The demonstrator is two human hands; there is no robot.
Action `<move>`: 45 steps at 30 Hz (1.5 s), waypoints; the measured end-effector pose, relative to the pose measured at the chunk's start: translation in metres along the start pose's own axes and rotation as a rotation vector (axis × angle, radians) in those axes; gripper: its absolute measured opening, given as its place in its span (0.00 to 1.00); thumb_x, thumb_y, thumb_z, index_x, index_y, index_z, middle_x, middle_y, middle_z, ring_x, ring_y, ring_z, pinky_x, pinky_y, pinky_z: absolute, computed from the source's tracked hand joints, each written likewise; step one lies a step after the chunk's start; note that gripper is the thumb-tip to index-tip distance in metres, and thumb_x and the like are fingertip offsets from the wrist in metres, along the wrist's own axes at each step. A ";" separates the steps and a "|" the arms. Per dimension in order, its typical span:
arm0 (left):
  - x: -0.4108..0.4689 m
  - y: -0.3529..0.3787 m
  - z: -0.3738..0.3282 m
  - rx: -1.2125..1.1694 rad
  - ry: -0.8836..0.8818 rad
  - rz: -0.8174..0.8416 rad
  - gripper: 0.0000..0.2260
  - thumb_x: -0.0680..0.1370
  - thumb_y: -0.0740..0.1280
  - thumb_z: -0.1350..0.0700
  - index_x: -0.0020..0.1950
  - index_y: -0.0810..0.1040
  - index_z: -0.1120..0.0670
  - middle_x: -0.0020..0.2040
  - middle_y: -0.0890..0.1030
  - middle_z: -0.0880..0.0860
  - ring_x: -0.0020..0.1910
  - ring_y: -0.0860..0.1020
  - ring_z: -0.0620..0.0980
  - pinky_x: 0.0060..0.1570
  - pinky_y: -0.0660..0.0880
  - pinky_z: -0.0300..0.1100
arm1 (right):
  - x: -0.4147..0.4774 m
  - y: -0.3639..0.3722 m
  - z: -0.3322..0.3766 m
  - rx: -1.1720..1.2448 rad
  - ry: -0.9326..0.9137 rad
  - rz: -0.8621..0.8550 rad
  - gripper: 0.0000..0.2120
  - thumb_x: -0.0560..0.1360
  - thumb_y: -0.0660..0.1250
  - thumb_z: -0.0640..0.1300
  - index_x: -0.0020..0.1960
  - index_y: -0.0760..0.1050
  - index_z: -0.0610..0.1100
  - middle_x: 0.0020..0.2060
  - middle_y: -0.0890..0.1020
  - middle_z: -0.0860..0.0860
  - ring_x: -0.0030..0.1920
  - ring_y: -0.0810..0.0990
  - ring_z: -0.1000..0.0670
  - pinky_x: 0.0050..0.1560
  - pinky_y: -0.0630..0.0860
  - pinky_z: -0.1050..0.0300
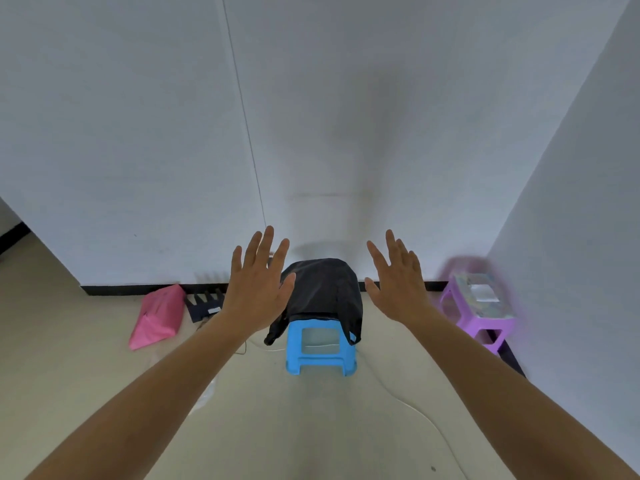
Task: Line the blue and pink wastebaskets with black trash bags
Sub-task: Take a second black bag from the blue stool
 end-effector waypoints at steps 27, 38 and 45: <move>0.138 0.610 0.174 -0.328 -0.409 0.615 0.26 0.80 0.63 0.51 0.76 0.61 0.54 0.78 0.56 0.63 0.75 0.57 0.62 0.70 0.63 0.58 | 0.179 0.544 -0.037 0.205 0.490 0.448 0.32 0.81 0.61 0.51 0.80 0.49 0.51 0.78 0.48 0.39 0.77 0.53 0.36 0.72 0.61 0.41; 0.131 0.646 0.177 -0.491 -0.492 0.535 0.10 0.78 0.60 0.63 0.57 0.76 0.60 0.51 0.74 0.60 0.43 0.74 0.59 0.42 0.68 0.46 | 0.185 0.585 -0.063 0.241 0.562 0.518 0.18 0.80 0.59 0.39 0.69 0.70 0.43 0.58 0.73 0.41 0.51 0.76 0.38 0.51 0.72 0.48; 0.193 0.558 0.181 -0.574 -0.374 0.291 0.10 0.75 0.62 0.60 0.56 0.70 0.55 0.54 0.73 0.54 0.34 0.71 0.51 0.31 0.67 0.41 | 0.218 0.493 -0.070 0.357 0.668 0.293 0.13 0.77 0.54 0.34 0.56 0.73 0.39 0.54 0.73 0.42 0.43 0.75 0.38 0.44 0.72 0.49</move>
Point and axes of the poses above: each hand's wrist, its own x-axis towards the middle knuckle, its own y-axis out of the palm, z = x × y, the point moved 7 cm from there along x, towards the middle knuckle
